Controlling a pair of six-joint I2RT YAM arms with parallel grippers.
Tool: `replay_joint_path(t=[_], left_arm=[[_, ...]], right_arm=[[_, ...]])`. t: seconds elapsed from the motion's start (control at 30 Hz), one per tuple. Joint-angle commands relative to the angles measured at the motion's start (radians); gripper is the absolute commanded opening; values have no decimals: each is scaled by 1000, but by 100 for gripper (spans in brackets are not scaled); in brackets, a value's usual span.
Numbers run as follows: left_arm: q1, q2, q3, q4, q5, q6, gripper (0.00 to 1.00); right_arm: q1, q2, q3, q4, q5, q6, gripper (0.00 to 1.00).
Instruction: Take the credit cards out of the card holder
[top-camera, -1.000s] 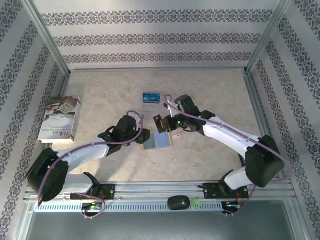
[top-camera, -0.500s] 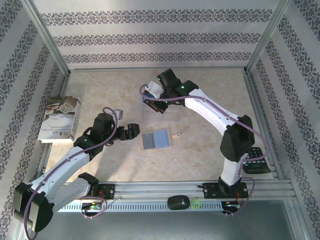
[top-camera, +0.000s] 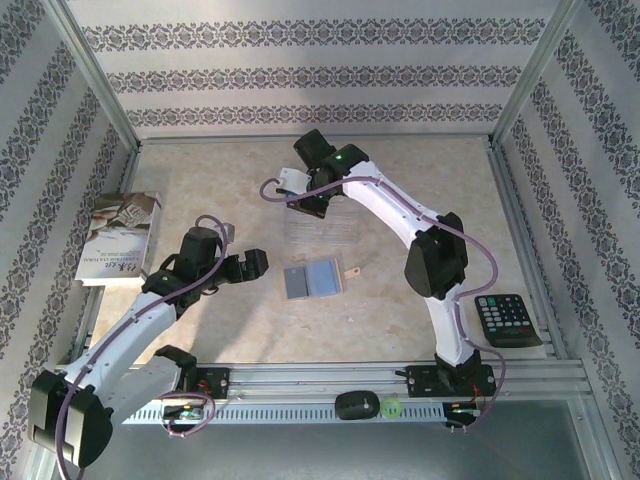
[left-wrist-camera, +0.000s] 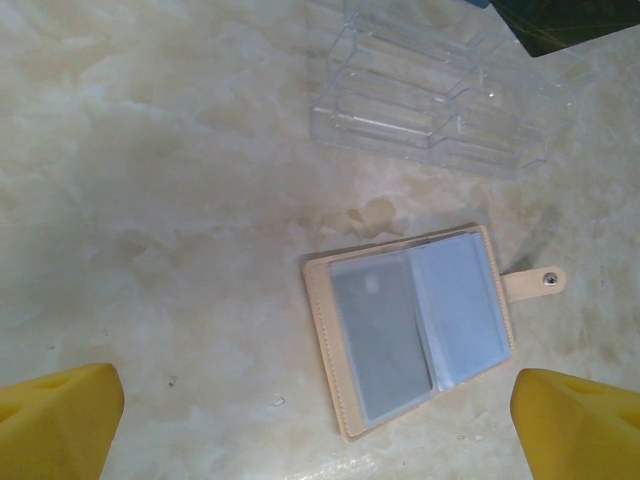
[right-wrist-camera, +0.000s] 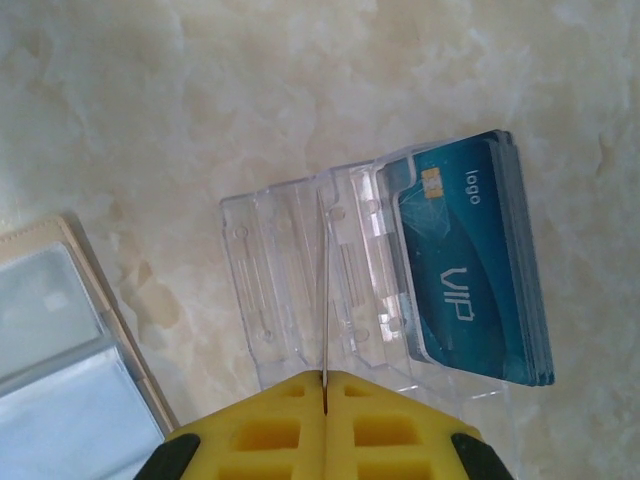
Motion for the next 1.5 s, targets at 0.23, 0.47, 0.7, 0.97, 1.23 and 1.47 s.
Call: replay_joint_path(t=[0.23, 0.47, 0.7, 0.97, 1.23, 1.47], left_arm=[[27, 25, 3, 22, 15, 7, 99], [32, 24, -3, 29, 24, 1, 99], [32, 30, -7, 33, 25, -1, 99], [33, 42, -10, 45, 35, -2, 99], [35, 43, -13, 49, 38, -1, 99], [35, 43, -15, 56, 46, -1, 99]], right_arm=[[20, 70, 56, -65, 0, -62, 0], [27, 103, 71, -49, 67, -84, 0], [33, 115, 76, -24, 99, -111, 0], [39, 133, 67, -15, 85, -123, 0], [42, 154, 61, -1, 85, -123, 0], [42, 115, -15, 176, 158, -93, 24]])
